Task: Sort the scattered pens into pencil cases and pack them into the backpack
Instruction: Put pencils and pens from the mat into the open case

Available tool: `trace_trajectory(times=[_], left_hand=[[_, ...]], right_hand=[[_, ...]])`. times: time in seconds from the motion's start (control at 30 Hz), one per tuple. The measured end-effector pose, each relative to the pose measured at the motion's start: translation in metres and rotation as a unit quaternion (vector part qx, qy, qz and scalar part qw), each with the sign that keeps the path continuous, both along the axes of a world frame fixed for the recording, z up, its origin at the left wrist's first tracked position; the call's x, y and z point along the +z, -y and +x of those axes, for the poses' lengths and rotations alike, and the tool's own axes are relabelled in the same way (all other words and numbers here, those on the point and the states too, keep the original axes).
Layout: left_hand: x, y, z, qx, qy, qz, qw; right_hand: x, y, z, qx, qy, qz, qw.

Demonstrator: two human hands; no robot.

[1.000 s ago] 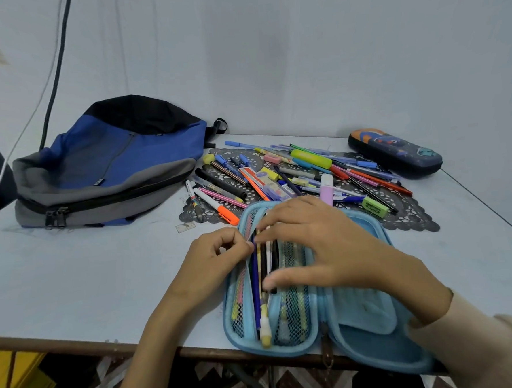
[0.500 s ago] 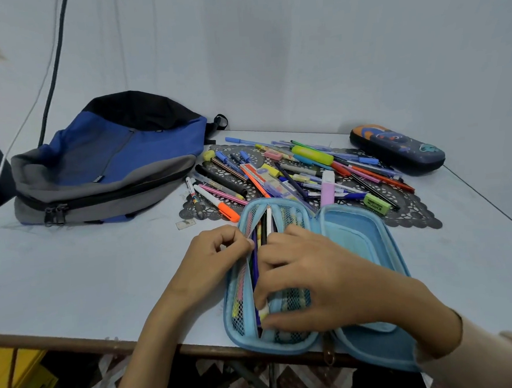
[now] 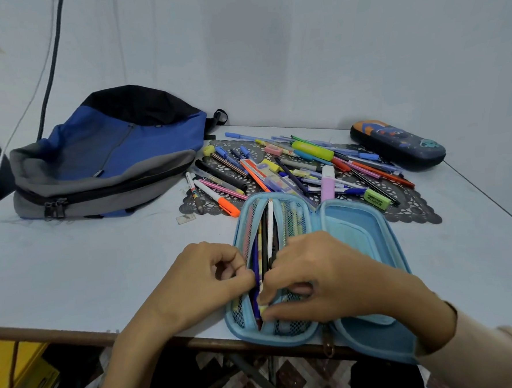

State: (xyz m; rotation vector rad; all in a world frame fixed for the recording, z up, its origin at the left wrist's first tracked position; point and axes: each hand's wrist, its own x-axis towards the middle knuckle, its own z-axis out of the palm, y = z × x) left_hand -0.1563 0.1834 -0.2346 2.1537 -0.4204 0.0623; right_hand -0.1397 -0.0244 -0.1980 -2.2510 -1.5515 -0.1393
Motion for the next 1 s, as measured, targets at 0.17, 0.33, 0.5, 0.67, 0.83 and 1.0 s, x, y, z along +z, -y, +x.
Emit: trace_trajectory(times=[0.17,0.33,0.5,0.67,0.83,1.0], left_hand=[[-0.003,-0.003,0.003,-0.052,-0.082,-0.092,0.991],[-0.003,0.002,0.003,-0.060,-0.149,-0.165,0.973],[0.004,0.003,0.002,-0.046,-0.141,-0.140,0.979],[0.007,0.004,0.001,-0.036,-0.145,-0.125,0.981],[0.007,0.005,0.000,-0.014,-0.152,-0.135,0.979],[0.010,0.005,0.000,-0.014,-0.146,-0.120,0.982]], right_hand=[[-0.007,0.001,0.000,-0.010,0.019,-0.019,1.000],[-0.007,-0.001,0.002,-0.001,0.051,-0.009,0.999],[-0.009,-0.005,0.004,0.001,0.052,0.017,0.998],[-0.016,-0.005,0.003,0.004,0.079,0.050,0.996],[-0.020,-0.005,0.003,0.007,0.128,0.067,0.989],[-0.018,-0.001,0.003,0.011,0.096,0.063,0.993]])
